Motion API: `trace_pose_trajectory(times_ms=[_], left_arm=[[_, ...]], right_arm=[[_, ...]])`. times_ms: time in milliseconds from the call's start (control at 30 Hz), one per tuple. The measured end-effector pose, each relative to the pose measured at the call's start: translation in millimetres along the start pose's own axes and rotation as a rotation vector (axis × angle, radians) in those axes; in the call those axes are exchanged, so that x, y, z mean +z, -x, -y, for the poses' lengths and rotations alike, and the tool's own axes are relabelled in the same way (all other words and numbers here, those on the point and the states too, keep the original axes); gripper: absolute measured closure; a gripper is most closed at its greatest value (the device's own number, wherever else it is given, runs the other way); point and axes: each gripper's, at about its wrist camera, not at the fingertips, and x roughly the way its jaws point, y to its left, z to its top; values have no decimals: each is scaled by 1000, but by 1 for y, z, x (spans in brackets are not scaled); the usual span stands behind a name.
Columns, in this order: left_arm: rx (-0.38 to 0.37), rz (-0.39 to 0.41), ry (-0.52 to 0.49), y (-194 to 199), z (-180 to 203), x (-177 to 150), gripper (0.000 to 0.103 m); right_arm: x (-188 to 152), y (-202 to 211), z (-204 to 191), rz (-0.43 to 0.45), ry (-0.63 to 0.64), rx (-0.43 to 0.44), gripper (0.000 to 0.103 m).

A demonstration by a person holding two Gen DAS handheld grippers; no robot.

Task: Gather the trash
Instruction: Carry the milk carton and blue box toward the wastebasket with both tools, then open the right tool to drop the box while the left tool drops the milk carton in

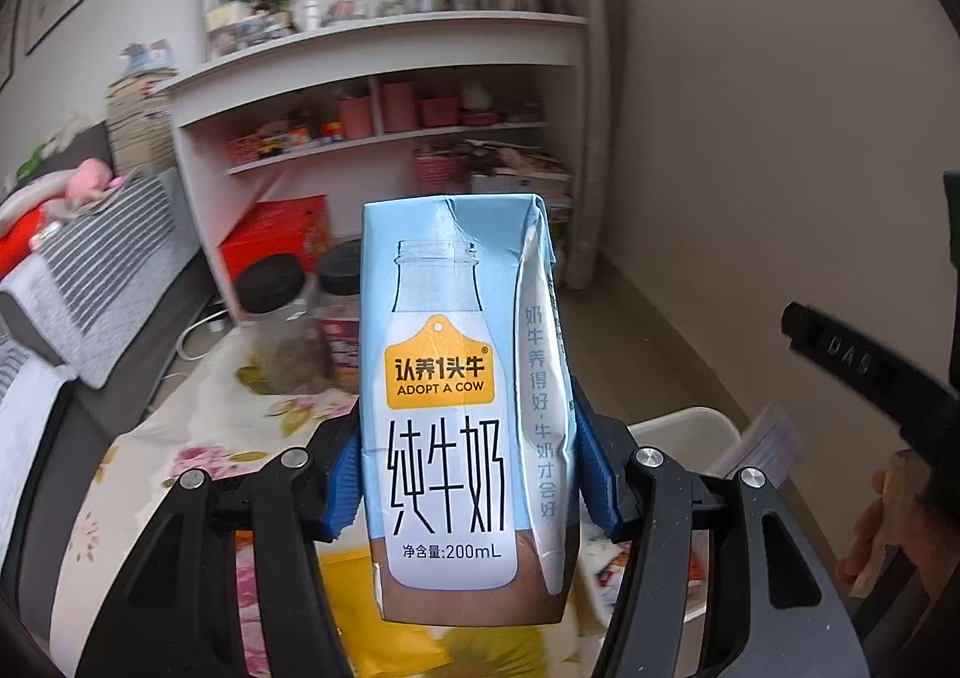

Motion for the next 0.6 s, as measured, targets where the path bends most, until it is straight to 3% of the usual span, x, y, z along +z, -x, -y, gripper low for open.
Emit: trace_pose_trajectory(times_ms=[200, 467, 500, 533, 600], left_arm=[[-58, -22, -51, -15, 43, 2, 46], [-155, -84, -112, -39, 101, 6, 44], [-172, -107, -126, -44, 111, 6, 41], [-178, -120, -131, -45, 118, 4, 29], [-186, -130, -122, -46, 125, 2, 27]], right_arm=[[13, 3, 56, 13, -134, -65, 18], [21, 19, 99, 55, -234, -107, 16], [22, 20, 102, 62, -239, -110, 15], [22, 22, 104, 67, -241, -114, 15], [22, 25, 106, 75, -243, -116, 15]])
